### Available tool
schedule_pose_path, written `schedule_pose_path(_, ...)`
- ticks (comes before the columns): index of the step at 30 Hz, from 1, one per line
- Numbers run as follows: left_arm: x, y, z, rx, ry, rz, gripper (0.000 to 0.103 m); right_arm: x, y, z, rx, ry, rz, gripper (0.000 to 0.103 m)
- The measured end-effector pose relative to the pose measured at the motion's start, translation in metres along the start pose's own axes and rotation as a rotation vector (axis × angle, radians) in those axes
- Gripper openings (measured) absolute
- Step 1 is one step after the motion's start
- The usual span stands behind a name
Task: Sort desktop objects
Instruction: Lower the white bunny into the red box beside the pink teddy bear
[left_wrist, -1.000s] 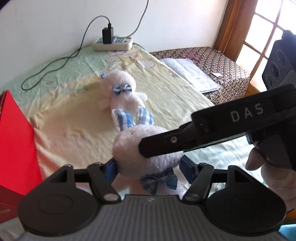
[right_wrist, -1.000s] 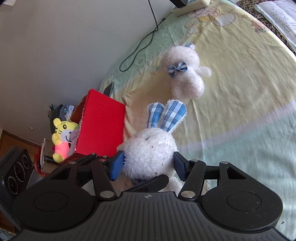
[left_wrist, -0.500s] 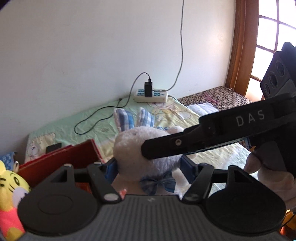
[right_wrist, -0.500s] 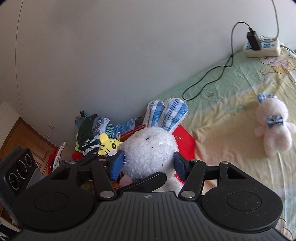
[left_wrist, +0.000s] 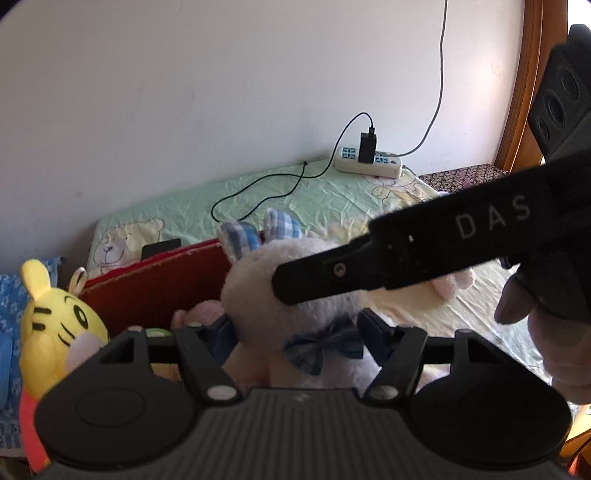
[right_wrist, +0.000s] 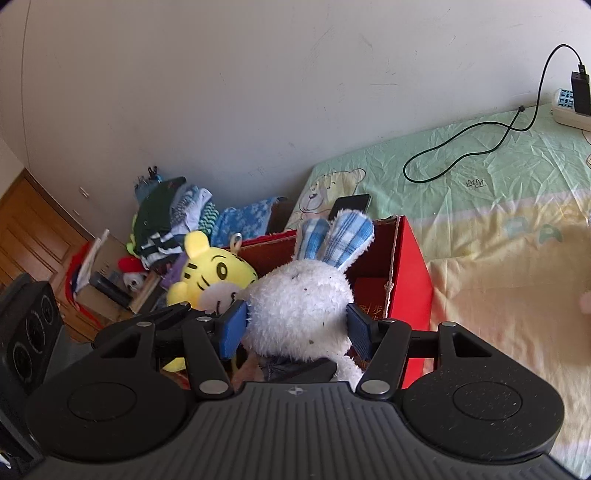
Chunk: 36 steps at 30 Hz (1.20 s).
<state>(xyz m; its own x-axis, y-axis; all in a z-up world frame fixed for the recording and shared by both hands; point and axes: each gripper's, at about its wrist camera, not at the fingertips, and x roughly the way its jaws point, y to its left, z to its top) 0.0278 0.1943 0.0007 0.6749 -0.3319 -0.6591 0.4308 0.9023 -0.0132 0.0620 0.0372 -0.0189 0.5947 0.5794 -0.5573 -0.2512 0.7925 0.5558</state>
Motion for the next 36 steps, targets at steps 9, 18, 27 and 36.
schedule_pose_path(9,0.025,0.017,-0.011,-0.016,0.056,-0.004,0.070,0.027,0.006,0.004,-0.106,0.055,-0.088,0.061)
schedule_pose_path(18,0.036,0.011,-0.021,0.039,0.108,-0.044,0.071,0.043,0.014,-0.002,-0.205,0.127,-0.186,0.062)
schedule_pose_path(27,0.032,0.010,-0.027,0.081,0.113,-0.085,0.076,0.045,0.019,0.001,-0.203,0.170,-0.204,0.063)
schedule_pose_path(36,0.024,0.014,-0.032,0.056,0.118,-0.148,0.079,0.040,0.010,0.009,-0.082,0.067,-0.200,0.061)
